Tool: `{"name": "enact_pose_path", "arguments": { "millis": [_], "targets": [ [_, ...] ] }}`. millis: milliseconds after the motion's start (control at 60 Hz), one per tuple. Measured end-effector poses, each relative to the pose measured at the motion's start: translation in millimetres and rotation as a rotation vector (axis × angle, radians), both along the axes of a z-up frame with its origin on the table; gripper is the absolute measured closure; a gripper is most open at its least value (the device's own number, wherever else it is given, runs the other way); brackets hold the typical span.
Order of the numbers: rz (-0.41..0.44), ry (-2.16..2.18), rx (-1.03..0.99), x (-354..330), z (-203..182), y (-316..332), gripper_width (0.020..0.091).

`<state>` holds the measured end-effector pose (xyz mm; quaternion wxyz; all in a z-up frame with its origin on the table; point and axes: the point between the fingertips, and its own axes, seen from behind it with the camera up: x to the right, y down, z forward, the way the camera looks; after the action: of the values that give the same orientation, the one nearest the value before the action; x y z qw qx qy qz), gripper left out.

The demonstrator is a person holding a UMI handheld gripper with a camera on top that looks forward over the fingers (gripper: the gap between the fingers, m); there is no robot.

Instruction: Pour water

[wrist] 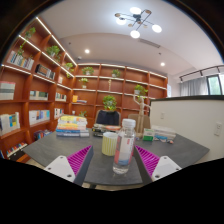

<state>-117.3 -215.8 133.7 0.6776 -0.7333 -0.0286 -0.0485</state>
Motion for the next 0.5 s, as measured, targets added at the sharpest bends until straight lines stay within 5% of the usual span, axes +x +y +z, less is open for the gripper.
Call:
{"name": "enact_pose_path", "arguments": {
  "millis": [133, 500],
  "targets": [
    [-0.023, 0.073, -0.058, 33, -36, 19, 0.0239],
    [0.029, 0.086, -0.003, 48, -35, 106, 0.0301]
  ]
}}
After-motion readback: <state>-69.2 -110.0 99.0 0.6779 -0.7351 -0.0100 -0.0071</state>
